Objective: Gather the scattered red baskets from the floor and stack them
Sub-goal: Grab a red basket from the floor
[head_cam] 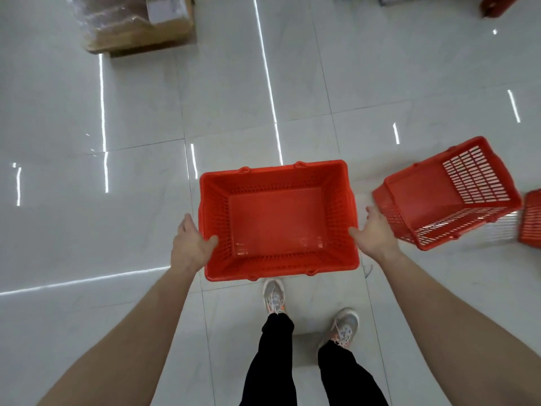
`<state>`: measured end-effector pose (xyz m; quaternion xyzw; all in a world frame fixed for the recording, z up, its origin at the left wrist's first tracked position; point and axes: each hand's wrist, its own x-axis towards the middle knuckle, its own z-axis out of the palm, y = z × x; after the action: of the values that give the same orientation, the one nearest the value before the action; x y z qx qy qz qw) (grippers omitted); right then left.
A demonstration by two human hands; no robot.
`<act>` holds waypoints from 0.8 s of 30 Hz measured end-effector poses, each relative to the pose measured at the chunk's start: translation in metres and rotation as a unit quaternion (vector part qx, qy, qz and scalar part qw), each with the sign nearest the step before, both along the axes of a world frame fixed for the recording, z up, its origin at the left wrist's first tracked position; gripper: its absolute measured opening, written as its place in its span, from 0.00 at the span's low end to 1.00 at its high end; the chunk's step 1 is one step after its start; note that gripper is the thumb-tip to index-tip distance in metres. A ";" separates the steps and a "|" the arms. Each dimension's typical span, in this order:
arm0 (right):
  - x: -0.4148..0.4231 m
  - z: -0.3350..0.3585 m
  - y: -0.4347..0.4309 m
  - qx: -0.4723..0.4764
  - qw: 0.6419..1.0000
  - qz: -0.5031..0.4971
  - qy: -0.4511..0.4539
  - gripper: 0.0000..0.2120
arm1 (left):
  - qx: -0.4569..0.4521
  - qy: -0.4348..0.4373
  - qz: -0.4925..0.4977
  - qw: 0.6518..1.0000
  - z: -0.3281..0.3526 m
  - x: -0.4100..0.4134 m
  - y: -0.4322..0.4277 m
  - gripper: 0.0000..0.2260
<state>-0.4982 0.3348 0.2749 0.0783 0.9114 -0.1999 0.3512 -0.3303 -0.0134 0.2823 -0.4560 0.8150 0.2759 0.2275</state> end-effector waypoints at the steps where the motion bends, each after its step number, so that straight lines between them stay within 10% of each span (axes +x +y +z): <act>1: 0.002 0.005 0.001 0.010 1.000 0.015 -0.002 0.37 | 0.007 -0.003 -0.021 1.000 0.010 -0.002 0.009 0.37; 24: 0.078 0.278 0.439 0.147 0.976 -0.154 0.053 0.33 | 0.001 0.094 -0.473 0.876 0.274 -0.152 0.473 0.35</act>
<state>-0.4203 0.7734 0.5532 0.2575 0.9251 -0.1196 0.2523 -0.4819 0.4594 0.5563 0.0122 0.9507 0.1777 0.2538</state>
